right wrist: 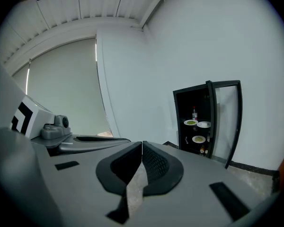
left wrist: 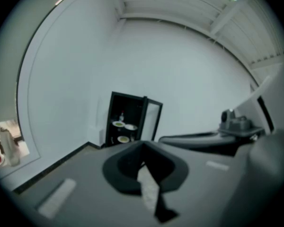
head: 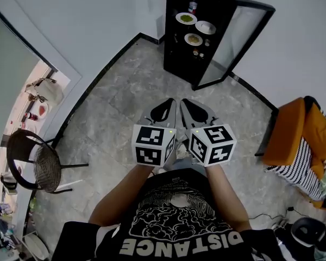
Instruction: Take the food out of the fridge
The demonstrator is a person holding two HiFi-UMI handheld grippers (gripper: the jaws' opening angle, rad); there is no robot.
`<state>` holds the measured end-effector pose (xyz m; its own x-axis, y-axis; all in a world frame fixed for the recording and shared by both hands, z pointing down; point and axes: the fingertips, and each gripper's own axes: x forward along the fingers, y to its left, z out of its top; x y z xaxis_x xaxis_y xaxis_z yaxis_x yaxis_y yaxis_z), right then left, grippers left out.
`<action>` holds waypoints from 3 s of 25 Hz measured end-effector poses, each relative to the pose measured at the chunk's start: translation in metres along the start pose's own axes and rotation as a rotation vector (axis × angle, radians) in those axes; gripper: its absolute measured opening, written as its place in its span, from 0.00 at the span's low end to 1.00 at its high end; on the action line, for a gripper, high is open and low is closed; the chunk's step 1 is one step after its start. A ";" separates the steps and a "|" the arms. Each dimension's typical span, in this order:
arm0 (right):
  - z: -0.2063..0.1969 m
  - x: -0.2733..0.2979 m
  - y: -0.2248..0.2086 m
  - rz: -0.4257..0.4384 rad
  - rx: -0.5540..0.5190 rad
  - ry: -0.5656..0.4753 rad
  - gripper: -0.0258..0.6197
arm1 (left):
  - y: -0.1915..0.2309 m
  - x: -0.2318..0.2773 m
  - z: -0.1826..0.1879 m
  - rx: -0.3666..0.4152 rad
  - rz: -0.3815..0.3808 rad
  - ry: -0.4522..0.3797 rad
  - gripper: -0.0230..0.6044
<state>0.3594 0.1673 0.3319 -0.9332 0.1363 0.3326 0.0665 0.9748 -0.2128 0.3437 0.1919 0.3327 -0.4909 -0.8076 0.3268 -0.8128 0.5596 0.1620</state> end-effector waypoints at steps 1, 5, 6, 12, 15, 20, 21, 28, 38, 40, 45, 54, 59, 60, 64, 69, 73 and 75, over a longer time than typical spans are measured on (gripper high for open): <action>0.001 0.004 -0.001 0.006 0.003 0.000 0.04 | 0.004 0.002 0.001 -0.002 0.005 -0.002 0.04; 0.009 0.023 -0.007 0.037 -0.012 -0.009 0.04 | 0.018 0.018 0.006 -0.012 0.015 0.002 0.04; 0.011 0.030 -0.009 0.054 -0.016 -0.013 0.04 | 0.021 0.023 0.007 -0.012 0.015 0.004 0.04; 0.028 0.078 -0.031 0.109 -0.012 -0.029 0.04 | 0.050 0.070 0.021 0.004 0.025 0.013 0.04; 0.041 0.103 -0.057 0.100 0.011 -0.038 0.04 | 0.064 0.102 0.030 0.007 0.032 0.031 0.04; 0.062 0.140 -0.104 0.115 0.059 -0.044 0.04 | 0.077 0.164 0.045 0.000 0.022 0.059 0.04; 0.064 0.147 -0.112 0.115 0.062 -0.038 0.04 | 0.078 0.176 0.048 -0.003 0.018 0.064 0.04; 0.083 0.191 -0.165 0.097 0.097 -0.010 0.04 | 0.091 0.243 0.066 -0.011 -0.004 0.097 0.04; 0.104 0.229 -0.209 0.078 0.180 -0.032 0.04 | 0.112 0.295 0.090 -0.025 -0.011 0.085 0.04; 0.104 0.236 -0.216 0.071 0.205 -0.034 0.04 | 0.115 0.304 0.093 -0.023 -0.021 0.088 0.04; 0.106 0.256 -0.241 0.021 0.292 -0.062 0.04 | 0.123 0.333 0.098 0.001 -0.085 0.098 0.04; 0.114 0.319 -0.302 -0.178 0.440 -0.143 0.04 | 0.154 0.419 0.114 0.079 -0.303 0.133 0.04; 0.115 0.351 -0.339 -0.285 0.595 -0.250 0.04 | 0.170 0.465 0.123 0.128 -0.434 0.153 0.04; 0.114 0.356 -0.346 -0.315 0.633 -0.278 0.04 | 0.171 0.473 0.123 0.141 -0.468 0.164 0.04; 0.107 0.367 -0.375 -0.427 0.746 -0.380 0.04 | 0.173 0.502 0.122 0.182 -0.586 0.200 0.04; 0.087 0.377 -0.407 -0.514 0.841 -0.477 0.05 | 0.170 0.532 0.113 0.209 -0.691 0.234 0.04; 0.068 0.381 -0.430 -0.587 0.910 -0.574 0.06 | 0.165 0.551 0.104 0.249 -0.777 0.255 0.04; 0.056 0.386 -0.441 -0.596 0.936 -0.600 0.15 | 0.161 0.559 0.098 0.263 -0.806 0.259 0.04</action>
<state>-0.0503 -0.2201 0.5028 -0.7619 -0.6208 0.1846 -0.4650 0.3259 -0.8231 -0.0924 -0.1870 0.4505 0.3230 -0.8522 0.4116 -0.9422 -0.2484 0.2250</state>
